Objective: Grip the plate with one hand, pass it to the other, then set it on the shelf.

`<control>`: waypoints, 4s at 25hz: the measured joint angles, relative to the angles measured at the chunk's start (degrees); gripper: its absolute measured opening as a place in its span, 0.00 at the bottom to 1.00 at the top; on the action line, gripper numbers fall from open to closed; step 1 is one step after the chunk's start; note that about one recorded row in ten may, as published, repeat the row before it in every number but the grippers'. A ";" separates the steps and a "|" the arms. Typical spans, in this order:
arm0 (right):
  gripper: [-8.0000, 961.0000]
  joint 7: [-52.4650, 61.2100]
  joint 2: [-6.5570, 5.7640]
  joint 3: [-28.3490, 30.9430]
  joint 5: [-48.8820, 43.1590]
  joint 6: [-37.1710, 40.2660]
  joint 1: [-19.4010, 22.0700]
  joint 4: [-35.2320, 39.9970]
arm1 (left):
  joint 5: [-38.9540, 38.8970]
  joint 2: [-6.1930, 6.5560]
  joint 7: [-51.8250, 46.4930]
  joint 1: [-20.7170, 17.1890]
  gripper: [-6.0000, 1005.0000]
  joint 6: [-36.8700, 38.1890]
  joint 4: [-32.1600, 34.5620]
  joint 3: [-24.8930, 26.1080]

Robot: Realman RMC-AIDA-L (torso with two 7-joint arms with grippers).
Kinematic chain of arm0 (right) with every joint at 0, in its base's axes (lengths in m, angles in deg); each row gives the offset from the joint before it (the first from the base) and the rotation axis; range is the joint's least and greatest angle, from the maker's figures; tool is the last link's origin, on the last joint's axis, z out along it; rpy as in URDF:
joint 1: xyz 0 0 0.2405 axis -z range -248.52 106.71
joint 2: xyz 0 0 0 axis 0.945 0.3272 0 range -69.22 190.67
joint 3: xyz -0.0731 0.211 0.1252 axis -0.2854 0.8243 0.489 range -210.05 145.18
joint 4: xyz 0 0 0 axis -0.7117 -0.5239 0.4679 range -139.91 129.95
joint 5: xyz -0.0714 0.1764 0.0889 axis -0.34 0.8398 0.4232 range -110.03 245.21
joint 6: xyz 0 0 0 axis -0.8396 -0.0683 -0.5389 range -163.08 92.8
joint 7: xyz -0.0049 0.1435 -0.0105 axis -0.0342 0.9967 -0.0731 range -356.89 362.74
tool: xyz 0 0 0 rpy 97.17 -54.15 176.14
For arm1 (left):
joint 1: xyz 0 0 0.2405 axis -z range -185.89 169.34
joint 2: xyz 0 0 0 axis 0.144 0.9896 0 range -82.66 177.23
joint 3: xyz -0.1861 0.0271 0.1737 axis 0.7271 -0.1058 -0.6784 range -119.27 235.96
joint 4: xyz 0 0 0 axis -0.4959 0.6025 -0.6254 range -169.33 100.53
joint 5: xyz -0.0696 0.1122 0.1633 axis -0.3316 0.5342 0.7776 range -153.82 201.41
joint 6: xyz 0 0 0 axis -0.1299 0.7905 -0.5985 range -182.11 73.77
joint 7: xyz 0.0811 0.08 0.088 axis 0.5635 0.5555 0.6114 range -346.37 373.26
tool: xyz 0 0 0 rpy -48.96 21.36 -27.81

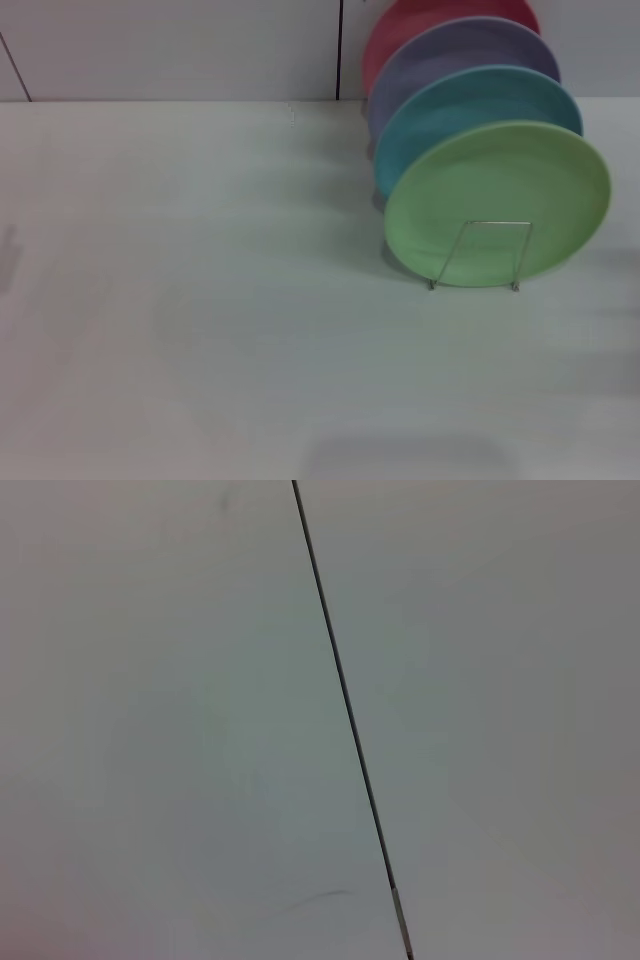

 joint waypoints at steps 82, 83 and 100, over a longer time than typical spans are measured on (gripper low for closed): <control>0.74 -0.70 -0.46 3.46 3.72 4.23 -5.67 1.76 | -0.06 0.14 0.41 -1.71 0.72 -2.37 -1.89 0.44; 0.74 -0.74 -0.46 3.38 3.69 4.23 -5.79 1.88 | -0.05 0.15 0.42 -1.76 0.72 -2.37 -1.90 0.44; 0.74 -0.80 -0.41 3.39 3.68 4.12 -5.54 2.21 | -0.09 0.00 0.11 -2.21 0.72 -3.19 -2.11 0.30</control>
